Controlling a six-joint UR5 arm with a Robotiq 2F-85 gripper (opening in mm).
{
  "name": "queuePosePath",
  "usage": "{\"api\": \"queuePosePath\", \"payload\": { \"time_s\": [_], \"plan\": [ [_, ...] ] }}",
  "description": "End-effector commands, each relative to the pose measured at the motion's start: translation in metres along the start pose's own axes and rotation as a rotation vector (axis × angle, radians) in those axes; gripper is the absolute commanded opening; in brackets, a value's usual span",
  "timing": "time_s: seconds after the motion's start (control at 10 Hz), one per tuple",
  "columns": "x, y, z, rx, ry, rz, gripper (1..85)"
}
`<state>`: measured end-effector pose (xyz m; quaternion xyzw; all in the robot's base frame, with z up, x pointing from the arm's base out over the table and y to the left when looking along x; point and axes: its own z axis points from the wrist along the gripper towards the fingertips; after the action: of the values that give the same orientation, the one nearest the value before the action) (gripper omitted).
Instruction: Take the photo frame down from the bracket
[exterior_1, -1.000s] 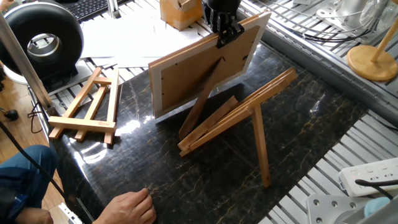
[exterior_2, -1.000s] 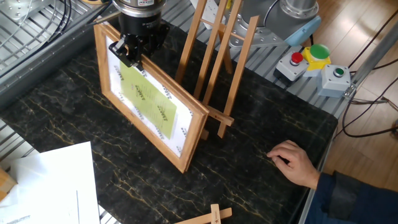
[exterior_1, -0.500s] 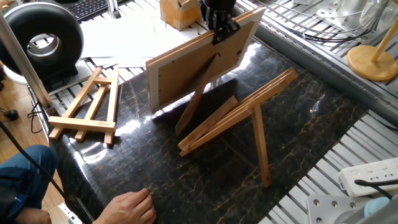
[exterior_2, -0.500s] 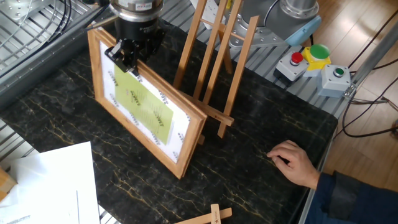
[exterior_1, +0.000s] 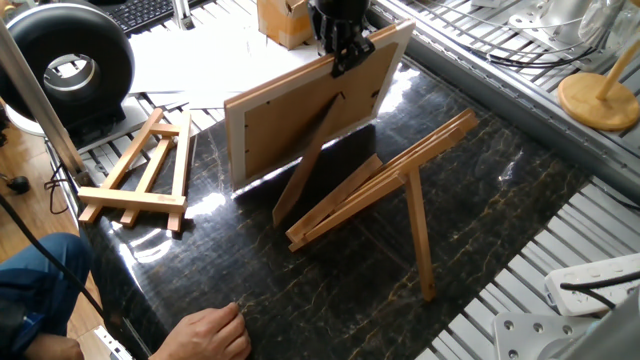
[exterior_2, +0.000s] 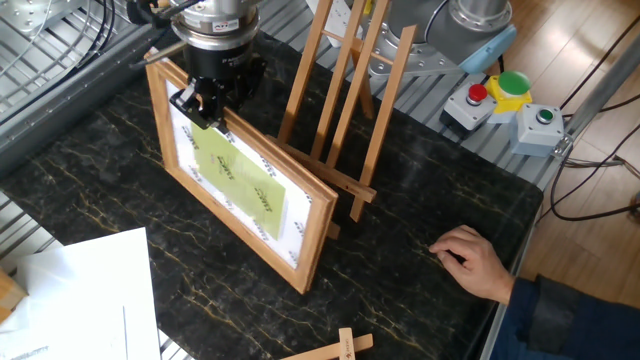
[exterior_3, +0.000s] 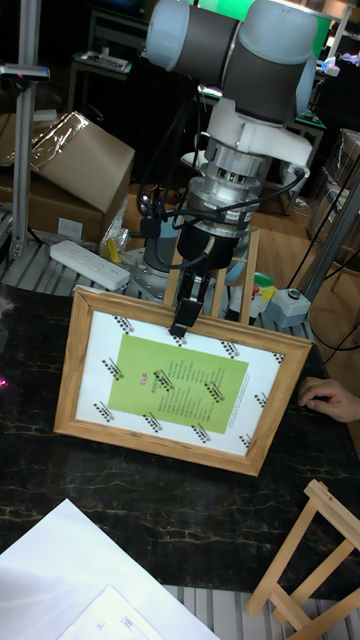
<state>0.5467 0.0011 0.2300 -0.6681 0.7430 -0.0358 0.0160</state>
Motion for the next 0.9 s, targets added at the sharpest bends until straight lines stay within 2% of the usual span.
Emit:
{"api": "queuePosePath", "payload": {
  "time_s": [0.0, 0.3, 0.6, 0.8],
  "plan": [
    [-0.006, 0.002, -0.001, -0.021, -0.036, -0.003, 1.0],
    [-0.009, -0.003, 0.008, 0.000, -0.036, 0.005, 1.0],
    [-0.010, -0.002, 0.010, 0.002, -0.031, -0.006, 1.0],
    [-0.019, -0.005, 0.011, 0.013, -0.028, -0.003, 1.3]
  ]
}}
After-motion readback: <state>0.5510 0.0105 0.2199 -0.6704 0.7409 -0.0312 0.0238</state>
